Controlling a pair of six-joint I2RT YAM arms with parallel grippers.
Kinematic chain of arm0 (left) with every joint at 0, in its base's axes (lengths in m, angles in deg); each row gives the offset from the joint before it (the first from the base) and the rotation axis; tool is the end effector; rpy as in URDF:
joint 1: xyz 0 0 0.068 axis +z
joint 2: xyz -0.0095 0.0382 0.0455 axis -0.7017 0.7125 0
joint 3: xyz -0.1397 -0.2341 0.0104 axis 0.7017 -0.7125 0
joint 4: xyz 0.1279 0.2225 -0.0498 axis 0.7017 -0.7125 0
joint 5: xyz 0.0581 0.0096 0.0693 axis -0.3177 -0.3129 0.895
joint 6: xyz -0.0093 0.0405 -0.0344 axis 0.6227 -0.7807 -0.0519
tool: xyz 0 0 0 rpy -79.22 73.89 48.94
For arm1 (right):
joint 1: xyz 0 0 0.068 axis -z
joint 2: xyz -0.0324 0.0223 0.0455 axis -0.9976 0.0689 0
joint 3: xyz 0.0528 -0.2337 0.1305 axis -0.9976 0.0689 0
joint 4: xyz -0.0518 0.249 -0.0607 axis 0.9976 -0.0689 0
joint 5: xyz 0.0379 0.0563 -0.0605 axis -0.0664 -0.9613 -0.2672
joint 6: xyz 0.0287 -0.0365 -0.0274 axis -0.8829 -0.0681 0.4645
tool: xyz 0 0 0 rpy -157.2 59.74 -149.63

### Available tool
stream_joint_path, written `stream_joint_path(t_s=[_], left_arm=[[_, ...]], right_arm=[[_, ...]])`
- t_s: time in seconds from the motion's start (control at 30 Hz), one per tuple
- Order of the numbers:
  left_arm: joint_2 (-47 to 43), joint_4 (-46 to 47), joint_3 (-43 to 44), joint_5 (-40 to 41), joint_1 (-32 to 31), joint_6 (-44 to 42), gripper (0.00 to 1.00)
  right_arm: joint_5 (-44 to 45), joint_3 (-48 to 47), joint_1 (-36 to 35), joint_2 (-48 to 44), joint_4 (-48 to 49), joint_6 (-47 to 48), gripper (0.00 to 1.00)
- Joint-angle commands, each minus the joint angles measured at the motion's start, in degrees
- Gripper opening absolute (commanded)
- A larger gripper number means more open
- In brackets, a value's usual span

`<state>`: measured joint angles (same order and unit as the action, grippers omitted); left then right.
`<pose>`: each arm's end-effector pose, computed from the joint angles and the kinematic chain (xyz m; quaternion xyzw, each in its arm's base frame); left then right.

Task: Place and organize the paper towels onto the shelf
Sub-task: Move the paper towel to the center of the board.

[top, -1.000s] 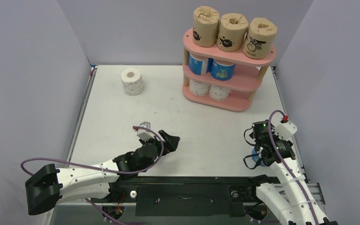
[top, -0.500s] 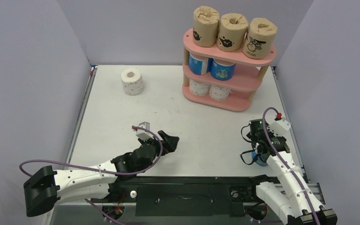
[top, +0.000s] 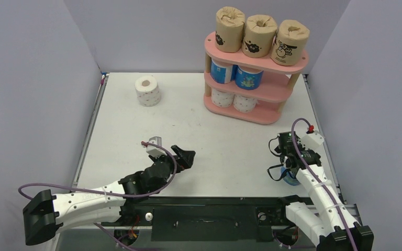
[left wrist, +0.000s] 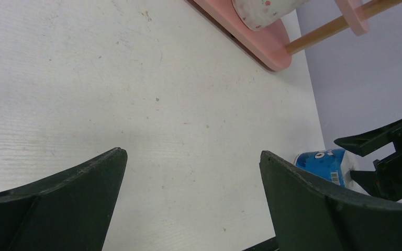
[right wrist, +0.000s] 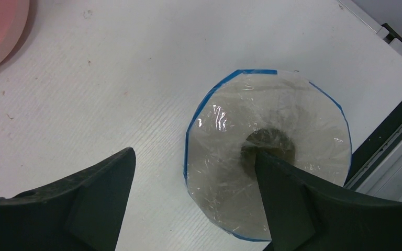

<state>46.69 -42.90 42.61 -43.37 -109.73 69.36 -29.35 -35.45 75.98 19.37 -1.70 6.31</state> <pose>0.0983 -0.1580 0.2099 -0.1520 0.7817 -0.3415 0.4992 0.1517 0.0079 0.2318 0.4086 0.8375 -0.0949 0.3502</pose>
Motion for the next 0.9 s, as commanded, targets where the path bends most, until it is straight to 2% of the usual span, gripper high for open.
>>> stream_joint_path(t_s=[0.0,0.2,0.33,0.5,0.63,0.77,0.87], left_arm=[[-4.02,-3.59,1.20,5.11,-0.22,0.43,0.99],[-8.60,-16.08,4.49,11.21,-0.18,4.65,1.00],[-12.29,-17.39,4.09,12.85,-0.14,3.89,1.00],[-13.17,-17.48,3.85,13.19,-0.14,3.39,1.00],[-12.91,-21.05,4.96,14.88,-0.14,6.10,1.00],[-14.35,-23.27,5.84,16.96,-0.15,6.16,1.00],[-16.13,-23.36,5.67,18.14,-0.14,5.23,1.00]], right_arm=[[-0.11,1.90,1.27,2.32,1.64,-0.46,0.79],[-3.18,5.02,1.53,2.89,6.37,0.35,0.67],[-4.31,6.31,1.50,3.88,7.70,1.01,0.57],[-5.64,6.16,1.43,2.16,8.25,2.76,0.38],[-6.06,5.17,0.11,-1.97,8.36,4.81,0.32],[-9.84,2.50,-5.04,-5.40,8.62,8.26,0.31],[-9.33,-0.09,-12.20,-8.30,9.77,10.48,0.27]])
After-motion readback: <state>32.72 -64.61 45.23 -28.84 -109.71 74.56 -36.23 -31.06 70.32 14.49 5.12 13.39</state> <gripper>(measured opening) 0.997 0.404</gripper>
